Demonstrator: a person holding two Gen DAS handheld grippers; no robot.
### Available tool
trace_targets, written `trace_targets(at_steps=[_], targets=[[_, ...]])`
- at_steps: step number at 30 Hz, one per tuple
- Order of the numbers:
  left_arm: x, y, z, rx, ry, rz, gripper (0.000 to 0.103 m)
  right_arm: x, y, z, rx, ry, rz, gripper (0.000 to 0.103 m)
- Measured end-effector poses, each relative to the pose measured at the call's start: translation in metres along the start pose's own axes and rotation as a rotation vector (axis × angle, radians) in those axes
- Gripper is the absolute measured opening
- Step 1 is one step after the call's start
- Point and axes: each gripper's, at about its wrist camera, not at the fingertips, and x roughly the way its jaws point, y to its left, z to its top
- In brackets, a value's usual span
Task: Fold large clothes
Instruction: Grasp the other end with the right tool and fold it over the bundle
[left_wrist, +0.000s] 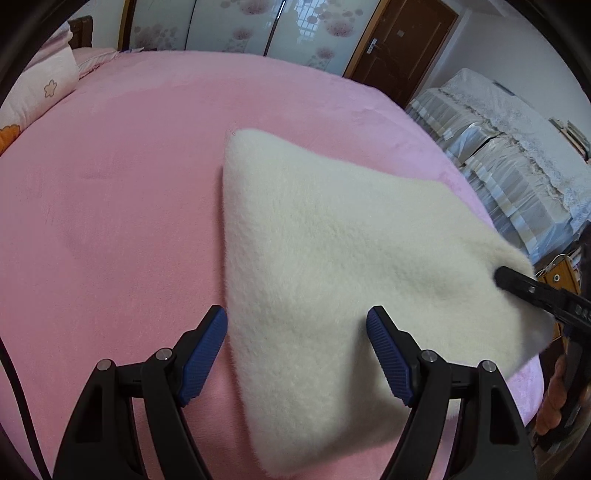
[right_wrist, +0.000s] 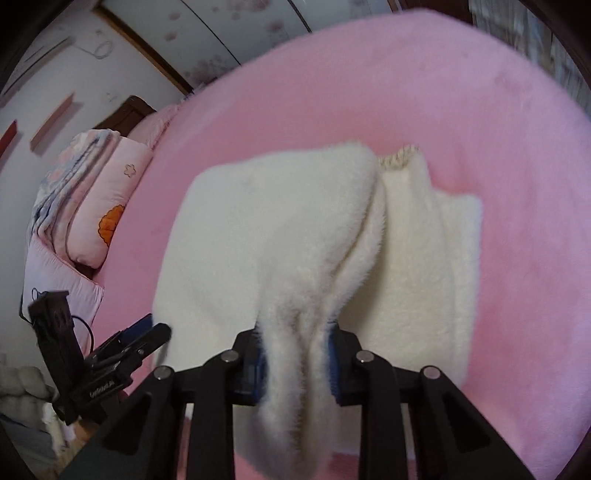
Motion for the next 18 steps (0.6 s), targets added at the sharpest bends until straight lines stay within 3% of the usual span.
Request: trace_targets(at_steps=[3, 5, 9, 11, 14, 18], targets=[[-0.006, -0.013, 0.004, 0.039, -0.035, -0.018, 0.076, -0.032, -0.004, -0.012, -0.015, -0.131, -0.031, 0.024], [0.005, -0.025, 0.003, 0.069, -0.015, -0.026, 0.076, -0.037, -0.027, -0.019, 0.035, -0.151, -0.056, 0.024], [0.038, -0.040, -0.009, 0.111, 0.048, -0.020, 0.080, -0.009, -0.089, -0.047, 0.173, -0.083, -0.147, 0.024], [0.046, -0.045, -0.016, 0.147, 0.038, 0.022, 0.080, 0.012, -0.108, -0.064, 0.239, -0.026, -0.114, 0.025], [0.048, -0.043, -0.018, 0.138, 0.031, 0.023, 0.080, 0.013, -0.107, -0.066, 0.247, -0.044, -0.112, 0.029], [0.040, -0.041, -0.009, 0.111, 0.073, 0.004, 0.080, 0.004, -0.115, -0.052, 0.292, -0.009, -0.119, 0.048]])
